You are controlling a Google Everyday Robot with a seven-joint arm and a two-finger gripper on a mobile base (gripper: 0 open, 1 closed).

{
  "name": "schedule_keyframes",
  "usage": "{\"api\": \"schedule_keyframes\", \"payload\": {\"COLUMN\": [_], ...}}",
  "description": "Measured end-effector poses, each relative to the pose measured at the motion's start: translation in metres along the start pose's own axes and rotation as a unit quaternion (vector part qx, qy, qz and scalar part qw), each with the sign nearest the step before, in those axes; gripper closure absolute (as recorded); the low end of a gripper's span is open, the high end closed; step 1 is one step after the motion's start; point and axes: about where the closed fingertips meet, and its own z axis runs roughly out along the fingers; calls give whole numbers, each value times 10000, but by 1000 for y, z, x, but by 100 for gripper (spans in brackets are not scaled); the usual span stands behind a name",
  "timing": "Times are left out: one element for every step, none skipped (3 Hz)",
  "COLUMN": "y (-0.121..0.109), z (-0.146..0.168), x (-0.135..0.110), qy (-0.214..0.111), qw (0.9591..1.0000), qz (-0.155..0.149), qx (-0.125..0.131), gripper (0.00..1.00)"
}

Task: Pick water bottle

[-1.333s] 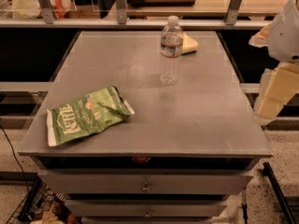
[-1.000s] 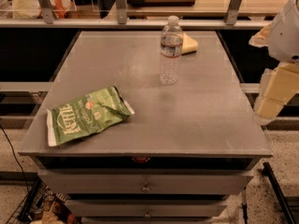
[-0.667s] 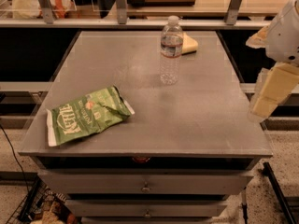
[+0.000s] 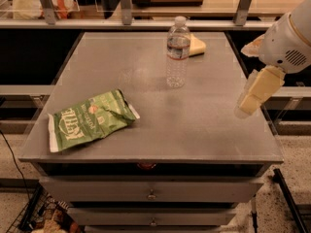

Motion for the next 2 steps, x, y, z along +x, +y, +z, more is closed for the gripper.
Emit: {"api": "schedule_keyframes", "payload": {"y": [0,-12], "z": [0,9], "x": [0,-13], "qy": [1,-260], "qw": [10000,9995], "qz": [-3,-176], "qx": [3,108], "gripper": [0,0]}}
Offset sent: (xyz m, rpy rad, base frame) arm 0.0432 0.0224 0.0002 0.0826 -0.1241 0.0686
